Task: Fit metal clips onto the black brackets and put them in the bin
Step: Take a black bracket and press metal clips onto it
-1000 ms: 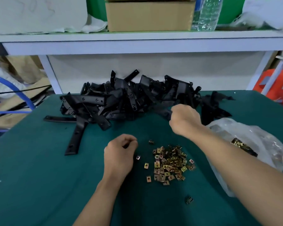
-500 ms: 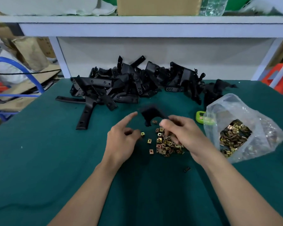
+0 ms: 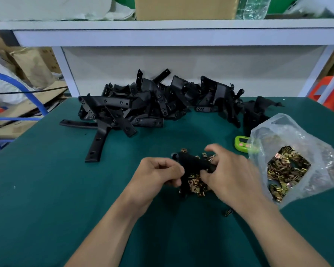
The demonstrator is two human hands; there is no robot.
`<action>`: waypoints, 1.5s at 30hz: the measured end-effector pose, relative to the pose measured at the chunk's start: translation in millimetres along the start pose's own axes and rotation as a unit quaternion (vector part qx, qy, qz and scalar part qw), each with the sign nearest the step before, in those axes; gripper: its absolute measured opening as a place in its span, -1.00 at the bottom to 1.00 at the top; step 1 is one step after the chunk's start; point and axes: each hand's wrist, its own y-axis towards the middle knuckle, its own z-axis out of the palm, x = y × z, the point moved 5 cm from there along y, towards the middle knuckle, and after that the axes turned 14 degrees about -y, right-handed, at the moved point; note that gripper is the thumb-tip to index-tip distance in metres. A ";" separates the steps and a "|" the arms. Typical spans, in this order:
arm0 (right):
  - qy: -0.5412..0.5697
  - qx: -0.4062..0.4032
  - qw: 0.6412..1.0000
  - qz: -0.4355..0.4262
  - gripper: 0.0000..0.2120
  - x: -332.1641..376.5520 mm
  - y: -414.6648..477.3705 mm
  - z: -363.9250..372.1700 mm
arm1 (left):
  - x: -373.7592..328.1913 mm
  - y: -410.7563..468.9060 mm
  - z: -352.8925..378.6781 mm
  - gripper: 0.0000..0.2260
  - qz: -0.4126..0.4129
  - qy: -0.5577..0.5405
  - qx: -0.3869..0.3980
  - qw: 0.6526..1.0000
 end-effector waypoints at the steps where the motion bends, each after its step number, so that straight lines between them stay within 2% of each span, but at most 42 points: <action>1: -0.017 -0.003 1.000 -0.014 -0.58 3.9 -0.8 1.0 | -0.3 -1.1 2.8 -0.85 -0.004 -0.003 0.009 1.000; 3: -0.046 0.001 0.998 -0.033 -0.68 7.7 -1.7 3.5 | -0.7 -2.2 5.7 -0.91 -0.002 -0.020 -0.004 1.000; 6: -0.057 0.004 0.998 -0.041 -0.74 5.8 -3.0 6.6 | 2.2 2.0 -6.0 -0.92 0.002 -0.054 -0.089 0.995; 12: -0.028 -0.013 0.999 0.018 -0.81 -4.6 -2.4 10.0 | 7.0 4.2 -32.1 -0.88 -0.007 -0.129 -0.148 0.981; 14: -0.028 -0.017 0.999 0.033 -0.80 -3.4 -2.1 11.4 | 6.0 2.6 -32.4 -0.91 -0.008 -0.132 -0.153 0.979; 16: -0.023 -0.015 0.999 0.034 -0.77 0.8 -2.4 14.8 | 2.8 0.6 -30.8 -0.85 -0.003 -0.129 -0.155 0.980; 21: -0.016 -0.009 0.999 0.027 -0.80 3.2 -4.2 23.0 | -3.8 -1.2 -32.2 -0.74 0.000 -0.047 -0.179 0.983; 24: -0.018 -0.014 0.999 0.022 -0.86 5.8 0.6 23.8 | -5.9 3.2 -33.4 -0.73 0.002 -0.063 -0.183 0.981; 30: -0.026 0.008 1.000 0.002 -0.76 8.1 -1.9 23.6 | 1.1 3.0 -29.8 -0.79 -0.039 -0.166 -0.170 0.971; 32: -0.016 0.015 1.000 -0.001 -0.75 8.1 -2.0 24.0 | -0.9 3.1 -30.0 -0.89 -0.044 -0.203 -0.155 0.966; 35: -0.005 0.014 1.000 -0.002 -0.73 6.2 -3.0 22.1 | -2.1 4.5 -30.3 -0.85 -0.045 -0.235 -0.138 0.961; 45: -0.037 -0.010 0.998 -0.041 -0.76 5.7 -3.2 17.6 | -2.8 -4.0 -15.6 -0.74 -0.054 -0.143 -0.106 0.983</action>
